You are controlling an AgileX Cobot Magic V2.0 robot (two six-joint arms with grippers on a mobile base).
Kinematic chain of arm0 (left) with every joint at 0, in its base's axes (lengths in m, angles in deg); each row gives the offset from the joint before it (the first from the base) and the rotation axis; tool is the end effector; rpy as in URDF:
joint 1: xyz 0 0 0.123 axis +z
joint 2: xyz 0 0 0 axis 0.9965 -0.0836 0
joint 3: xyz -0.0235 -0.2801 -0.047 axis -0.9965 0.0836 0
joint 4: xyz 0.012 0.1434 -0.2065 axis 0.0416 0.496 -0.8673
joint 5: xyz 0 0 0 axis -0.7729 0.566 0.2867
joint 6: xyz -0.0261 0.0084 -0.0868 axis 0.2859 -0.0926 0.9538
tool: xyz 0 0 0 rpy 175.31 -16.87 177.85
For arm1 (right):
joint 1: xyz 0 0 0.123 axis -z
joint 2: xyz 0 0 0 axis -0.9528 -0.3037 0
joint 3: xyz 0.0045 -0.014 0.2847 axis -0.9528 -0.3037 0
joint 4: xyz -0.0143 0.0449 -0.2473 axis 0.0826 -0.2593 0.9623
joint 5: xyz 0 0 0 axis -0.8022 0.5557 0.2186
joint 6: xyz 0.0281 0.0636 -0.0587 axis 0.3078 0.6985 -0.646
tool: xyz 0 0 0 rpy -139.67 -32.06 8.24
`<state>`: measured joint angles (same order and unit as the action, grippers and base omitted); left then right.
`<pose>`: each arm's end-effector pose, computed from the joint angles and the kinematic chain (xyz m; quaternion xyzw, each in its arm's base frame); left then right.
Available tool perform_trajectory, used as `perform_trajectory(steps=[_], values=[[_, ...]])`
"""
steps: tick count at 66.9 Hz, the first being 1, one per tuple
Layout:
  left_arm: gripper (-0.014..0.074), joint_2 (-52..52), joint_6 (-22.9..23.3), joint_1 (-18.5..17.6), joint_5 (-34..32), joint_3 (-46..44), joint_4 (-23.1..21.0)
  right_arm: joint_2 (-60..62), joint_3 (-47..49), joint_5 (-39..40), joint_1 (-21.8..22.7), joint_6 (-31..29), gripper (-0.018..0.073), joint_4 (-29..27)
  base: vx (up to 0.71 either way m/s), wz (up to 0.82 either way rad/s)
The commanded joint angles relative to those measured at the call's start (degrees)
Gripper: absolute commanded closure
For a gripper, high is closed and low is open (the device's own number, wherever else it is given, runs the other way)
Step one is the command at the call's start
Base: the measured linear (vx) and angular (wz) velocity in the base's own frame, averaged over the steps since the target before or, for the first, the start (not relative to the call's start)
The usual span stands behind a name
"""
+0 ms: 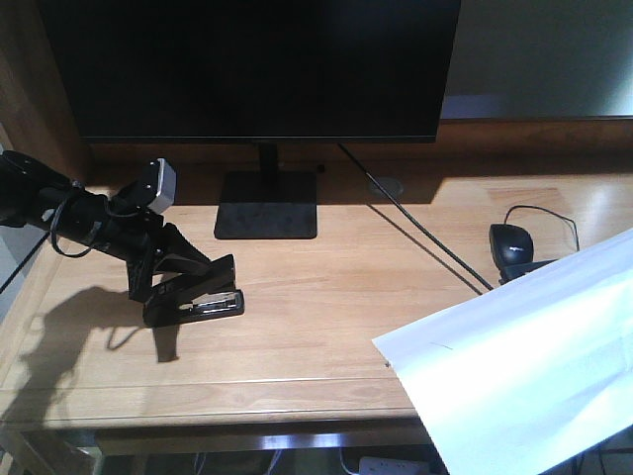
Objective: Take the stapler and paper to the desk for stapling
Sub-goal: 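Lower the stapler onto the desk near the monitor stand with the left gripper, then bring the white paper over the desk beside the stapler with the right gripper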
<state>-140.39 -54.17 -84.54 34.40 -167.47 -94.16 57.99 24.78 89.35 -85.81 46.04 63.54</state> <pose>0.4186 -0.0658 0.1634 0.5796 0.6893 -0.2904 0.3235 0.0810 0.0321 0.2492 0.1915 0.4890 0.5864 0.6167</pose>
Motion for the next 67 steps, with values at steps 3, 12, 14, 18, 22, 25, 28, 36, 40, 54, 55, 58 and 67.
perform_trajectory(steps=[3, 12, 14, 18, 22, 25, 28, 36, 40, 54, 55, 58, 67], values=[[0.0603, 3.52, 0.45, -0.21, 1.51, -1.56, -3.34, -0.25, 1.66, 5.45, 0.09, 0.16, 0.0564, -0.64, 0.00, 0.00], [0.0603, 3.52, 0.45, -0.21, 1.51, -1.56, -3.34, -0.25, 2.38, 6.08, 0.09, 0.15, 0.0564, 2.64, 0.00, 0.00], [0.0603, 3.52, 0.45, -0.21, 1.51, -1.56, -3.34, -0.25, 2.87, 5.83, 0.09, 0.15, 0.0564, 5.49, 0.00, 0.00], [0.0603, 3.52, 0.45, -0.21, 1.65, -1.56, -3.34, -0.25, 4.74, 5.40, 0.09, 0.15, 0.0564, 11.74, 0.00, 0.00], [0.0603, 3.52, 0.45, -0.21, 1.71, -1.56, -3.34, -0.40, 7.69, 4.10, 0.09, 0.55, 0.0564, 20.93, 0.00, 0.00], [0.0603, 3.52, 0.45, -0.21, 1.71, -1.56, -3.34, -0.73, 10.43, 2.55, 0.09, 2.46, 0.0564, 28.34, 0.00, 0.00], [0.0603, 3.52, 0.45, -0.21, 1.71, -1.56, -3.34, -1.51, 13.43, 0.61, 0.09, 5.77, 0.0564, 35.35, 0.00, 0.00], [0.0603, 3.52, 0.45, -0.21, 1.71, -1.56, -3.34, -4.28, 20.62, -4.46, 0.09, 15.30, 0.0564, 50.24, 0.00, 0.00], [0.0603, 3.52, 0.45, -0.21, 1.71, -1.56, -3.34, -6.26, 23.91, -6.55, 0.09, 18.86, 0.0564, 56.62, 0.00, 0.00], [0.0603, 3.52, 0.45, -0.21, 1.71, -1.56, -3.34, -15.21, 30.82, -6.95, 0.09, 23.64, 0.0564, 66.34, 0.00, 0.00], [0.0603, 3.52, 0.45, -0.21, 1.71, -1.56, -3.34, -15.94, 31.18, -6.69, 0.09, 23.39, 0.0564, 66.34, 0.00, 0.00], [0.0603, 3.52, 0.45, -0.21, 1.71, -1.56, -3.34, -18.10, 32.10, -5.88, 0.09, 22.91, 0.0564, 66.34, 0.00, 0.00], [0.0603, 3.52, 0.45, -0.21, 1.71, -1.56, -3.34, -25.98, 34.55, -2.96, -0.45, 21.71, 0.0564, 66.34, 0.00, 0.00]])
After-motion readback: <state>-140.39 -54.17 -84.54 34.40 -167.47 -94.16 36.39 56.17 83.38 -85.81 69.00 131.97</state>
